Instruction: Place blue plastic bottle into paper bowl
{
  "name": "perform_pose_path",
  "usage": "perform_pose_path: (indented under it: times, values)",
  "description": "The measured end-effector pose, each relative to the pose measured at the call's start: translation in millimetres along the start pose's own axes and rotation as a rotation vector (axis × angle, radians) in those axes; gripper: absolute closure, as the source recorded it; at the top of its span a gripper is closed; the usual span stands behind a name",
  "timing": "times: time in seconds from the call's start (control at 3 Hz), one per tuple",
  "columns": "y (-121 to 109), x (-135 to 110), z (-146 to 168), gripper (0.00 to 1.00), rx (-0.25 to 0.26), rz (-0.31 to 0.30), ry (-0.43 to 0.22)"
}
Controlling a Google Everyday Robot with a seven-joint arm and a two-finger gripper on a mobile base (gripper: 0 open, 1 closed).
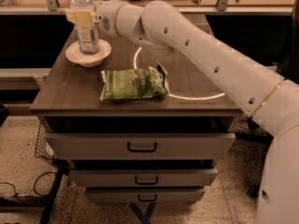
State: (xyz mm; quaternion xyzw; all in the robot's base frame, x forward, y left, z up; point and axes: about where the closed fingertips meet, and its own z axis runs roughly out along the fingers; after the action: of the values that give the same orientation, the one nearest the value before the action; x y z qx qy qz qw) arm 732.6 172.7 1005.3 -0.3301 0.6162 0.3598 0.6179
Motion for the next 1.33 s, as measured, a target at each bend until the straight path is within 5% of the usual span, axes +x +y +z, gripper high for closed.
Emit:
perform_pose_path:
  times: [0.67, 1.33]
  values:
    - [-12.6, 16.1, 35.4, 1.0, -0.053, -0.018, -0.016]
    - [-27.1, 23.8, 34.7, 1.0, -0.068, -0.075, 0.009]
